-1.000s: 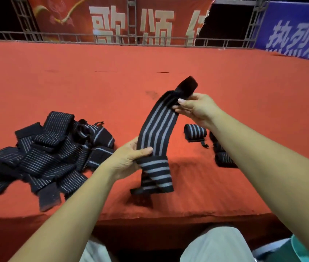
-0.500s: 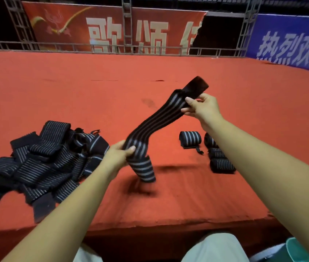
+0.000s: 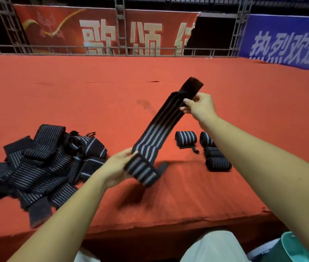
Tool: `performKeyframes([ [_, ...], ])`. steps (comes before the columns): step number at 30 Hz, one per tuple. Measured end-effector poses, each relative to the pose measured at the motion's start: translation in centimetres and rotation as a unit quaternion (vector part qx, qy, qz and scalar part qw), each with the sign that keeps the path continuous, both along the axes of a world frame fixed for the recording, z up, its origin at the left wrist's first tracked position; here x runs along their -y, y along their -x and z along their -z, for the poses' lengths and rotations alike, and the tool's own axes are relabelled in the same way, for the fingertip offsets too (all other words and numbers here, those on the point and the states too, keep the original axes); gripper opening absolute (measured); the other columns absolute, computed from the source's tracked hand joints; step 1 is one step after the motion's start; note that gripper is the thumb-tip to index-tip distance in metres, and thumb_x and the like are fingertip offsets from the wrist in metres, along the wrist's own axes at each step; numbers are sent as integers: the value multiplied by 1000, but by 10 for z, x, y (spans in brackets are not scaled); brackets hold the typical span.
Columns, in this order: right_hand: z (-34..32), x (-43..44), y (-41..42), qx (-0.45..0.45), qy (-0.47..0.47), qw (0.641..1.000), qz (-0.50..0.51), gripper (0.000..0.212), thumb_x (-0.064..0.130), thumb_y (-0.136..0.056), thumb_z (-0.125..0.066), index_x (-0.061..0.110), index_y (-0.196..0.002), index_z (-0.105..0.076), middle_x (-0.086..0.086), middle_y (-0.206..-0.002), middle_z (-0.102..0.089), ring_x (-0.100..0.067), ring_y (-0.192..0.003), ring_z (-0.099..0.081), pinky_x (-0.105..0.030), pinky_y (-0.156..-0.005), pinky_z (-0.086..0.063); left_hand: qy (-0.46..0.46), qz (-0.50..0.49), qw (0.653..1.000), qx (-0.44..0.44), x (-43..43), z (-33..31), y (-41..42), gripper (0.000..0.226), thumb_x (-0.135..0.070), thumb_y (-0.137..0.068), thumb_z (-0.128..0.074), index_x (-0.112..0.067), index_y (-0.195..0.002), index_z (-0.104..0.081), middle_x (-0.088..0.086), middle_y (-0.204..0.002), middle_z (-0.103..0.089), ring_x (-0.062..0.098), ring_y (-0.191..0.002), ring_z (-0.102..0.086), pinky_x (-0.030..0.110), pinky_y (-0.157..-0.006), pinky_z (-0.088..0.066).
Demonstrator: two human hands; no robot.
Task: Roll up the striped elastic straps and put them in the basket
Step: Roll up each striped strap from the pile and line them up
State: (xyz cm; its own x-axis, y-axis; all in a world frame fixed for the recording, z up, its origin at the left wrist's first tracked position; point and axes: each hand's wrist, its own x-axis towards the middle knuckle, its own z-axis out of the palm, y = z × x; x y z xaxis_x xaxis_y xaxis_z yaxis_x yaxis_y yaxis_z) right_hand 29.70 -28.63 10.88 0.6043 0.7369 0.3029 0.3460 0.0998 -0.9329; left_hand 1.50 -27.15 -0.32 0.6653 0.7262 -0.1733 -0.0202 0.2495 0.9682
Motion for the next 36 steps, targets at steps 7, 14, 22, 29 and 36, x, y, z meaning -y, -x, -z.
performKeyframes([
  [7,3,-15,2,9,3,1000,0,16,2,-96,-57,9,-82,-57,-6,-74,-63,-22,-69,-71,-39,-74,-60,-131,35,986,-102,-3,26,-9,24,-19,-103,-54,-18,-126,-61,8,-108,-76,21,-97,-73,34,-80,-60],
  [14,31,-50,7,59,70,993,-73,8,5,-88,-68,11,-84,-65,-3,-74,-67,-13,-58,-67,-27,-56,-51,-325,-58,913,-239,-2,97,-19,32,-14,-96,-61,-26,-119,-43,-9,-82,-58,-7,-74,-57,12,-71,-40],
  [22,68,-134,3,97,165,979,-65,13,10,-89,-70,14,-80,-61,-8,-76,-65,-16,-56,-64,-32,-58,-50,-346,-35,918,-190,-8,112,-19,14,-28,-85,-59,-31,-99,-58,3,-70,-56,21,-61,-50,37,-65,-43],
  [29,128,-165,3,10,233,972,-38,47,-2,-83,-73,-3,-126,-53,-14,-96,-60,-21,-78,-61,-38,-70,-56,-334,-18,924,-184,-10,116,-19,25,-27,-84,-55,-33,-107,-62,5,-73,-57,14,-60,-47,31,-64,-41],
  [36,159,-78,32,133,344,925,-94,66,18,-72,-88,11,-128,-54,-7,-99,-56,-21,-86,-56,-31,-69,-46,-301,-28,934,-191,-7,112,-18,25,-31,-84,-55,-36,-108,-57,9,-81,-64,22,-69,-59,42,-72,-50],
])
